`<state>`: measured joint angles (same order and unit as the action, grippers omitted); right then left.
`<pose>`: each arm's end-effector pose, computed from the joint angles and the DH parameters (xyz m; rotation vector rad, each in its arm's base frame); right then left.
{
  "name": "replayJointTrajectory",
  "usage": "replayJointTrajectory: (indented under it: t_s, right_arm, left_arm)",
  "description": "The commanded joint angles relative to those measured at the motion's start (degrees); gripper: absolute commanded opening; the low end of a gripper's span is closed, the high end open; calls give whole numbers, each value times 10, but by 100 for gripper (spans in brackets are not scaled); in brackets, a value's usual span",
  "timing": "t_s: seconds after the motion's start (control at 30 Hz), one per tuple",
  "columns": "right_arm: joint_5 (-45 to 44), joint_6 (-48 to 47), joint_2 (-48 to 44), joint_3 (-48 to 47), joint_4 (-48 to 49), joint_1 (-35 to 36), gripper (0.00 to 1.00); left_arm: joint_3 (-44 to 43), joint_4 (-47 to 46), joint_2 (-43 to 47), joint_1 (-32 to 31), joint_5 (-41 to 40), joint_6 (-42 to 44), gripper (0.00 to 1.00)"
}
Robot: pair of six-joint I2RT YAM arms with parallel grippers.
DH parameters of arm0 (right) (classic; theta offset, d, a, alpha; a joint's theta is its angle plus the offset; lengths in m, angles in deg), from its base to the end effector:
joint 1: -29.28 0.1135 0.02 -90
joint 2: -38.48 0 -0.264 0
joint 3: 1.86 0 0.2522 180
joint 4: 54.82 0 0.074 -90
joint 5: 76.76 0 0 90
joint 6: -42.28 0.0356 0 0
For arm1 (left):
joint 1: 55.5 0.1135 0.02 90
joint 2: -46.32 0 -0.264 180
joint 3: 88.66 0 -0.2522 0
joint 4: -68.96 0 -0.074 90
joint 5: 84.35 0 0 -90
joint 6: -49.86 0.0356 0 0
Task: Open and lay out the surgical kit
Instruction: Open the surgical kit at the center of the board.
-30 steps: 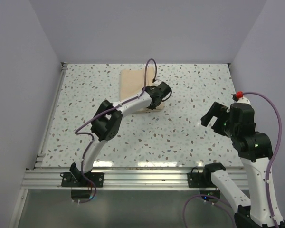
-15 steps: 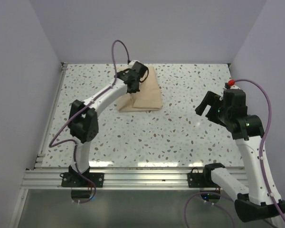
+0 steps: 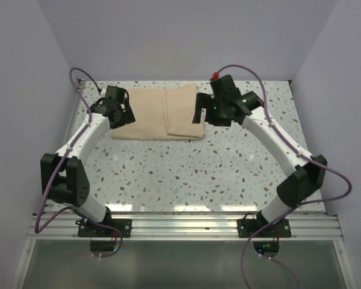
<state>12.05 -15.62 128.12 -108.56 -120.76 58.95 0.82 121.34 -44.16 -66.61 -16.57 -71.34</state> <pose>0.2884 0.1635 0.3689 0.0622 2.4767 0.4549 0.3360 -0.0523 0.2930 -0.5751 2.3282 0.1437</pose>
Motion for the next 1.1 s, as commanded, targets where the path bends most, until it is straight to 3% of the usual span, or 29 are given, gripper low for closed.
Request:
replayJointTrajectory:
  t_s: [0.0, 0.13, 0.37, 0.5, 0.77, 0.8, 0.93, 1.07]
  right_arm:
    - [-28, -10, 103, -126, -5, 53, 89]
    - [-44, -26, 239, -265, -46, 104, 89]
    - [-86, -48, 450, -480, -71, 116, 89]
    - [-126, -77, 521, -536, -60, 116, 91]
    - [-193, -87, 554, -515, -15, 103, 92]
    - [-192, -88, 557, -516, -15, 102, 90]
    - [-160, -81, 568, -503, -20, 104, 60]
    - [-138, -82, 554, -455, -11, 105, 48]
  left_arm:
    - [54, -29, 24, 14, 58, -16, 100]
    - [63, -34, 28, 15, 83, 4, 100]
    - [111, -60, 32, 15, 116, 19, 99]
    - [135, -72, 36, 16, 139, 25, 99]
    - [160, -93, 18, 16, 162, 34, 99]
    - [160, -94, 15, 16, 162, 35, 99]
    - [157, -100, 2, 19, 165, 35, 98]
    - [154, -100, -8, 21, 168, 35, 98]
